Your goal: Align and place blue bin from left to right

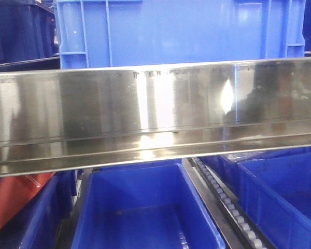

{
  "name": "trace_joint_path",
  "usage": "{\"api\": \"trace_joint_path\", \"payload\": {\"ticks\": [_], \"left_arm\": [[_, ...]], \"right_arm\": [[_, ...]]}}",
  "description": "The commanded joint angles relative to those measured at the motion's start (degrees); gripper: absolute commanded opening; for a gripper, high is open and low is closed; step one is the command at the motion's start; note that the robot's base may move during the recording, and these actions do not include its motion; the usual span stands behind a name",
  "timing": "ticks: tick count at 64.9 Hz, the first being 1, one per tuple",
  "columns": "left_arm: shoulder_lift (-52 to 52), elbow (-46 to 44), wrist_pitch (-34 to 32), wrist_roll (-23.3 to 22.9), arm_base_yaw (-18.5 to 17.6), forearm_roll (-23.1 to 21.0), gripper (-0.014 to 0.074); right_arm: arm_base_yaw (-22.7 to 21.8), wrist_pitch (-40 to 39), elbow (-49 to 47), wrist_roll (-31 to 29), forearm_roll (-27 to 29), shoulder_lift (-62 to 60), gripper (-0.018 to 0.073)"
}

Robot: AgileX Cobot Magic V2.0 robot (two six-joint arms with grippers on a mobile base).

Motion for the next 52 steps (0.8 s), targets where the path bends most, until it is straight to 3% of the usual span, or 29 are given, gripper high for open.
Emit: {"api": "trace_joint_path", "payload": {"ticks": [1, 52], "left_arm": [[-0.25, -0.16, -1.47, 0.02, 0.26, 0.22, -0.0111], [-0.25, -0.16, -1.47, 0.02, 0.26, 0.22, -0.0111]], "right_arm": [[-0.35, -1.34, 0.1, -0.06, 0.15, -0.19, -0.007], [-0.35, -1.45, 0.1, -0.06, 0.15, -0.19, -0.007]]}}
